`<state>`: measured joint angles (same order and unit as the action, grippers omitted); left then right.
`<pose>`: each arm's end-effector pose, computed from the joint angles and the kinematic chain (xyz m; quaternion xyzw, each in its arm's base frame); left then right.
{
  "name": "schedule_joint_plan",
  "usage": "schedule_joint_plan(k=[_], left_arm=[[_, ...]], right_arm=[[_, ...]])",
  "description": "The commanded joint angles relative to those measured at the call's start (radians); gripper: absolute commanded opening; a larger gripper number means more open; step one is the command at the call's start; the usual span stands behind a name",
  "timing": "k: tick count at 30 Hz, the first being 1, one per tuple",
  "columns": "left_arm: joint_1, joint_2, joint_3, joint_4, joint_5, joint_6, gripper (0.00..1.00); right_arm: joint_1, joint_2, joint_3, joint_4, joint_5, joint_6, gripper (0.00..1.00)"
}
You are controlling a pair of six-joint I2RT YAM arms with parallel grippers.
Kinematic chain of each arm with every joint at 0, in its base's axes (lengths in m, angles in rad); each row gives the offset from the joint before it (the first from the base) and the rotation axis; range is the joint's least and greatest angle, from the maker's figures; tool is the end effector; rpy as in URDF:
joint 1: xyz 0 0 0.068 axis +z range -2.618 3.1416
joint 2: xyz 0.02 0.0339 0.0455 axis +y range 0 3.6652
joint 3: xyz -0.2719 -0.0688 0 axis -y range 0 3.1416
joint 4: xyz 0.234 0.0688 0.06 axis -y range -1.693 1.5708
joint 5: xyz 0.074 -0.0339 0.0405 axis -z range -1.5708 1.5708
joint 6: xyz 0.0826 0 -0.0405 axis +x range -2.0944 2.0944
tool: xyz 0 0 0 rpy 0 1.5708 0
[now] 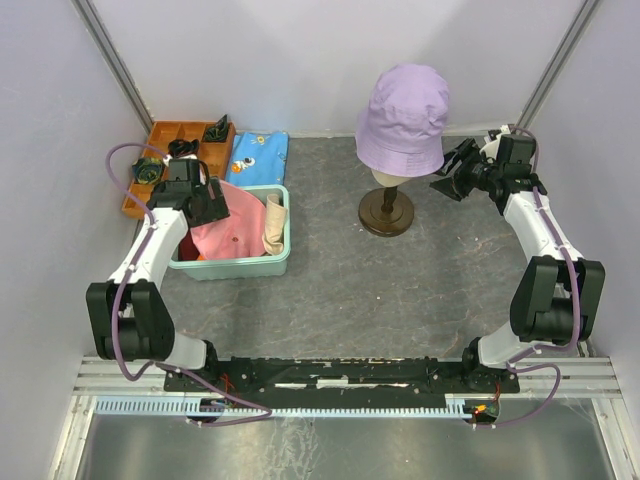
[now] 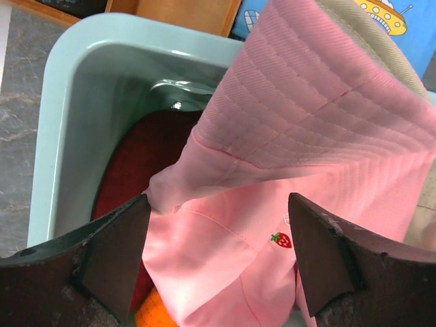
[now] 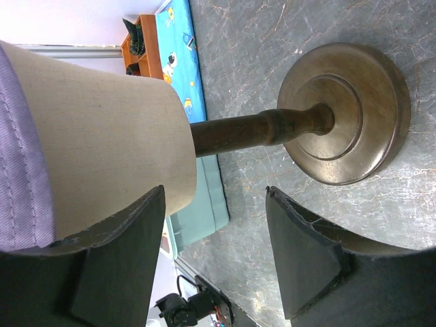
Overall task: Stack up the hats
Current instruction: Adjust the hat in the bin.
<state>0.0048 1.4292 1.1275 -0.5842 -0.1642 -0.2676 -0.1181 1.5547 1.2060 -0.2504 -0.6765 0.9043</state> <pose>0.3212 0.0150 0.2500 -0.1547 0.9263 0.0327 0.3419 0.3739 0.0077 0.2838 0.2730 0.8033 0.4398 0.2945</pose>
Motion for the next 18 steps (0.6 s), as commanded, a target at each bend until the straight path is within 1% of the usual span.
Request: schedule_joint_plan(k=[1,9,13,18], left_arm=[[0.001,0.003,0.052,0.075,-0.011,0.124,0.88],[0.002,-0.056,0.064,0.06,-0.014,0.166,0.89],[0.006,0.005,0.061,0.047,-0.012,0.185,0.88],[0.006,0.065,0.049,0.098,-0.01,0.195,0.88]], right_arm=[[-0.003,-0.044,0.011,0.037,-0.015,0.005,0.69],[-0.007,-0.05,0.01,0.028,-0.011,0.005,0.69],[-0.006,-0.054,0.013,0.029,-0.01,0.013,0.69],[-0.007,-0.068,0.013,0.021,-0.009,0.01,0.69]])
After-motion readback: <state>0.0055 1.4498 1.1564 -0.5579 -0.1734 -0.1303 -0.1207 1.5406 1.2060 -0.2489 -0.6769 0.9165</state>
